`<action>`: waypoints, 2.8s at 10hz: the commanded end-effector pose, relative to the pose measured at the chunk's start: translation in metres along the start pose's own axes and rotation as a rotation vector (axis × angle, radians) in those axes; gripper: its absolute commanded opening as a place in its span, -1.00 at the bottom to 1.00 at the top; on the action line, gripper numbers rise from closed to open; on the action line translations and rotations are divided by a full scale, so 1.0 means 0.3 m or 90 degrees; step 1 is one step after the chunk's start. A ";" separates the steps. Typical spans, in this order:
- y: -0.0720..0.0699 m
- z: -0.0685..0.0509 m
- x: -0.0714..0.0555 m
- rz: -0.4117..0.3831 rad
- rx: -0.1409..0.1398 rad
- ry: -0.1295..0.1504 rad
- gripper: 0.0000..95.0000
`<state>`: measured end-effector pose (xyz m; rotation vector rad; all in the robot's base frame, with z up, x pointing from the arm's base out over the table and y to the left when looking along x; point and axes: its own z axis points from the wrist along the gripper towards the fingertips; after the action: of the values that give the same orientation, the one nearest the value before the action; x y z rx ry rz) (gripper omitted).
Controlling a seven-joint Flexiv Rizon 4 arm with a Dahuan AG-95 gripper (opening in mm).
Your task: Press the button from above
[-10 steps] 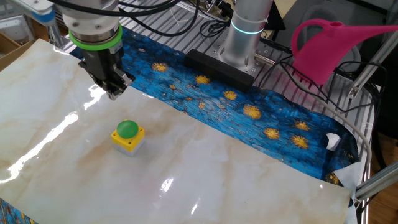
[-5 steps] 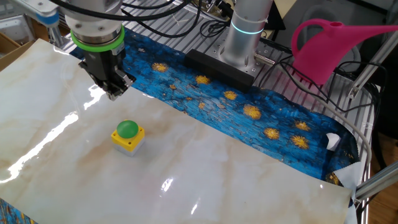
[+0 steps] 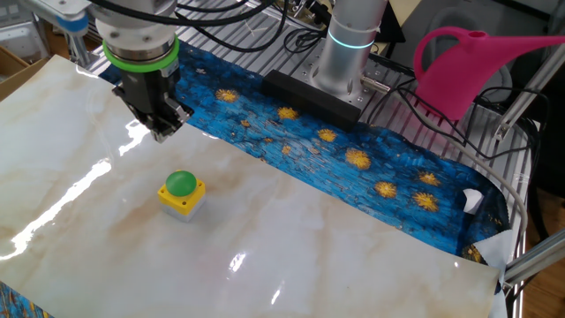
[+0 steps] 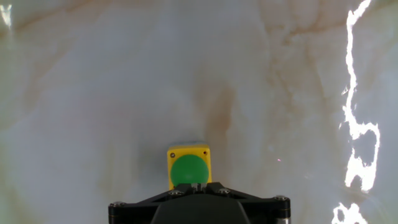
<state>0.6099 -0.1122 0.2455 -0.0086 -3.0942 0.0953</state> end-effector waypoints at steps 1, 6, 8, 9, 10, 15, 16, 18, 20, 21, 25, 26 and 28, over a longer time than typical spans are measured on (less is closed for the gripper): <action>0.008 0.007 0.004 -0.001 0.019 -0.026 -1.00; 0.014 0.050 -0.006 -0.055 0.069 -0.047 -1.00; 0.005 0.066 -0.013 -0.051 0.067 -0.053 -1.00; 0.001 0.072 -0.015 -0.051 0.063 -0.053 -1.00; -0.004 0.081 -0.018 -0.041 0.043 -0.054 -1.00; 0.005 0.101 -0.021 -0.004 -0.039 -0.045 -1.00; 0.016 0.108 -0.019 -0.004 -0.031 -0.045 -1.00; 0.030 0.117 -0.016 -0.024 -0.001 -0.043 -1.00; 0.033 0.120 -0.016 -0.046 0.022 -0.042 -1.00; 0.032 0.123 -0.017 -0.057 0.032 -0.041 -1.00; 0.024 0.165 -0.040 -0.069 0.043 -0.047 -1.00; 0.021 0.171 -0.043 -0.069 0.043 -0.049 -1.00; 0.015 0.197 -0.054 -0.067 0.044 -0.049 -1.00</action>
<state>0.6228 -0.1112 0.1840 0.1578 -3.1574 0.2010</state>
